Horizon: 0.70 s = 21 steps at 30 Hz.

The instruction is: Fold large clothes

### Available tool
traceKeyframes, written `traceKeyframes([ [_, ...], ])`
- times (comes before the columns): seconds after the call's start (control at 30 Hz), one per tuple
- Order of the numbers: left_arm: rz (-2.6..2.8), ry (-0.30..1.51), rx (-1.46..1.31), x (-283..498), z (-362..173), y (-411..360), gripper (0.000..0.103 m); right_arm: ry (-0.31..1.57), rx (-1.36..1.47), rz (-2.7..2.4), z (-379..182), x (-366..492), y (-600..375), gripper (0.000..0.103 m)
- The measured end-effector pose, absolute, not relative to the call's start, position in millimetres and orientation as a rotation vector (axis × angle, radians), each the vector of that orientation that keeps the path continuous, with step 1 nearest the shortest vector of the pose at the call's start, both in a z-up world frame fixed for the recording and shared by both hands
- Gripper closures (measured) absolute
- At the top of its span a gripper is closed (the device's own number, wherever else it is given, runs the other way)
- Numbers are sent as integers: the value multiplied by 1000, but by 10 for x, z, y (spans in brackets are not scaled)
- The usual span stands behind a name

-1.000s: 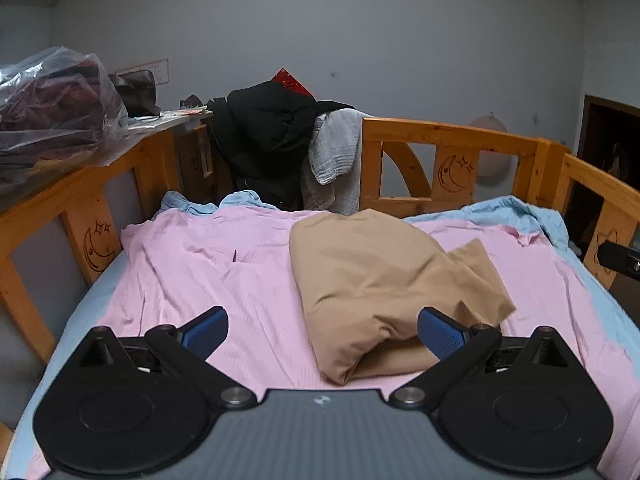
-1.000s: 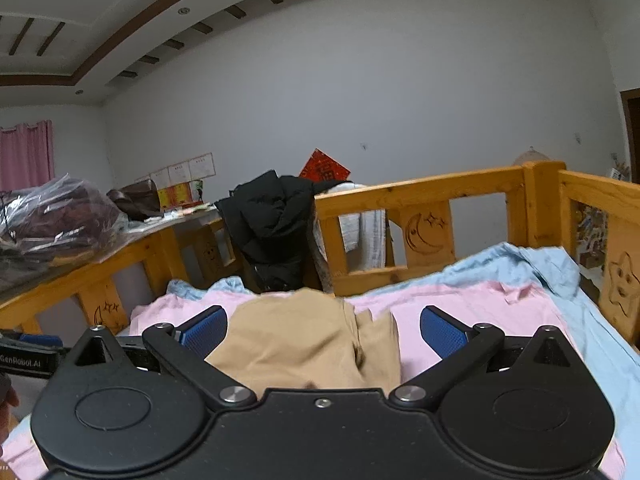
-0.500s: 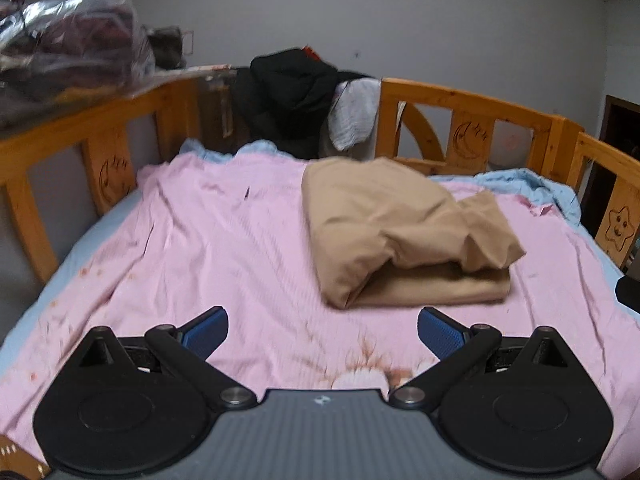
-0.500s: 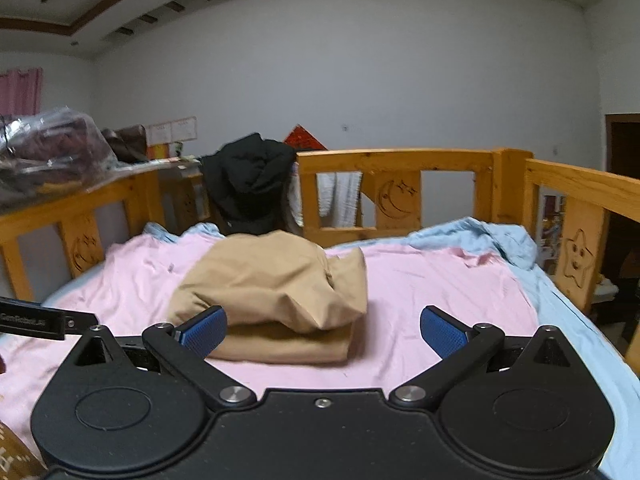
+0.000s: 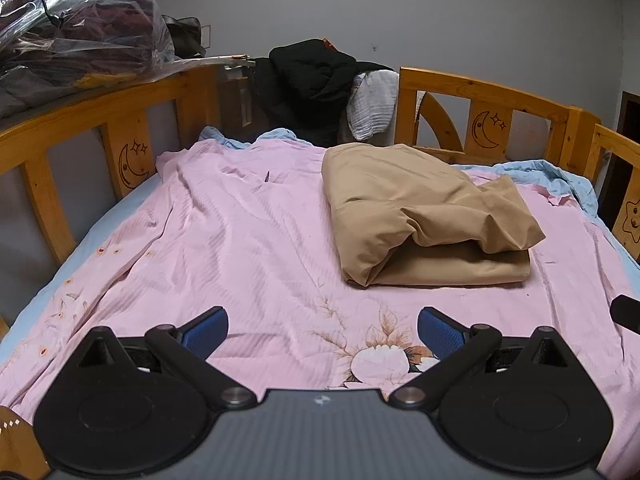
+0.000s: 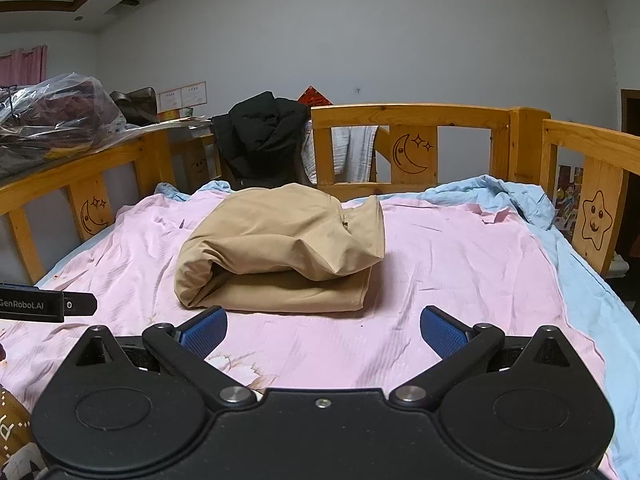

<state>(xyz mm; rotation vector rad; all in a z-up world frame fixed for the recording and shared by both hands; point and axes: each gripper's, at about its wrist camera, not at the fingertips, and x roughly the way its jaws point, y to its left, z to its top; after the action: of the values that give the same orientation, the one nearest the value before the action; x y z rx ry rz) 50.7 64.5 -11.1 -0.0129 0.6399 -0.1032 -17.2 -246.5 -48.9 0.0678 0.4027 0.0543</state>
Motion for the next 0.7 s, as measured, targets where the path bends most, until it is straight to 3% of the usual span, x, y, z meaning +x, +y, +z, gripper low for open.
traceKeyframes([
  [0.7,-90,647,-33,506,-97,658,1,402,67,51,-488,-175,-2477,1],
])
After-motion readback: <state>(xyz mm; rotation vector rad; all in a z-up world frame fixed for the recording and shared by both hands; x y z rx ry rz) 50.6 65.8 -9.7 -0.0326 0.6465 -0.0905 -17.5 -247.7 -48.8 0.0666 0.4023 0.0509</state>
